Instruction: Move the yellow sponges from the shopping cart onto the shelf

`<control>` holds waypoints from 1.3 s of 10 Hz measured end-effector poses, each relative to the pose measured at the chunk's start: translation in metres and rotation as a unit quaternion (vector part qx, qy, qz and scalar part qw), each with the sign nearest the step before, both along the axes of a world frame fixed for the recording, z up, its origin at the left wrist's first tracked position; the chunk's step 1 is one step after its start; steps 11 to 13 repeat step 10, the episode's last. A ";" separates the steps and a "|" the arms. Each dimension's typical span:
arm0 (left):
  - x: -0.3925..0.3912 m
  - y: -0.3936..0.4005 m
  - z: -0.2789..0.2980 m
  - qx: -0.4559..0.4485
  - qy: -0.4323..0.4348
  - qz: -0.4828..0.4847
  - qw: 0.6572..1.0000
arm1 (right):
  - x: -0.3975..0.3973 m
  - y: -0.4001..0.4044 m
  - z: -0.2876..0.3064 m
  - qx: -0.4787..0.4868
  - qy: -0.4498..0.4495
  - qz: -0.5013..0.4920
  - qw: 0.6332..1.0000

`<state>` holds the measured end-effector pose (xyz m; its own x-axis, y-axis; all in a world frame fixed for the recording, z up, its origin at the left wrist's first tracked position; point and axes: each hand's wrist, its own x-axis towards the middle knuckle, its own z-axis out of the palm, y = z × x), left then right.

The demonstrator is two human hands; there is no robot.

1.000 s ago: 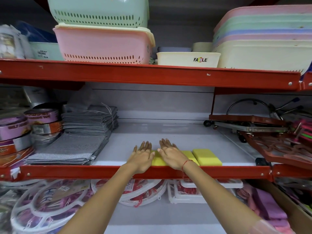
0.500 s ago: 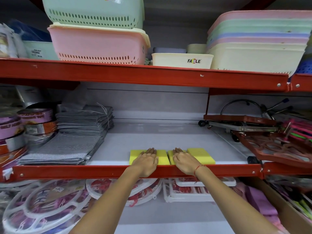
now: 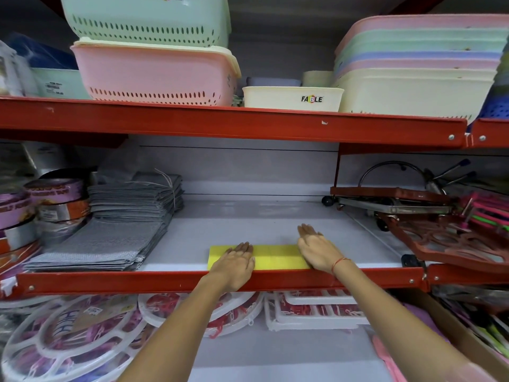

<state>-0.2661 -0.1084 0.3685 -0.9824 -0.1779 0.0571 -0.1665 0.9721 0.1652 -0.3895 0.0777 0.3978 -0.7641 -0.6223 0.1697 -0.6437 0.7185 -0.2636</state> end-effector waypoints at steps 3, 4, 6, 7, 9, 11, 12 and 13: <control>-0.001 0.000 -0.002 0.002 0.000 0.006 1.000 | -0.012 0.041 -0.020 0.047 -0.018 -0.044 0.998; 0.000 0.000 -0.001 0.004 0.000 0.007 1.000 | -0.007 0.033 -0.021 0.036 -0.020 -0.033 0.999; 0.001 0.002 -0.001 0.003 -0.008 0.011 1.000 | -0.001 0.023 -0.025 0.027 -0.009 -0.031 0.999; 0.003 0.003 0.003 0.012 -0.013 0.010 1.000 | 0.003 0.027 -0.025 0.028 -0.008 -0.039 0.999; 0.018 0.010 0.022 0.071 0.043 0.001 0.997 | 0.027 0.016 -0.014 -0.088 0.061 -0.025 0.994; 0.031 0.016 0.047 0.097 0.170 -0.020 0.981 | 0.050 0.003 0.013 -0.182 0.152 0.029 0.971; 0.031 0.016 0.047 0.097 0.170 -0.020 0.981 | 0.050 0.003 0.013 -0.182 0.152 0.029 0.971; 0.031 0.016 0.047 0.097 0.170 -0.020 0.981 | 0.050 0.003 0.013 -0.182 0.152 0.029 0.971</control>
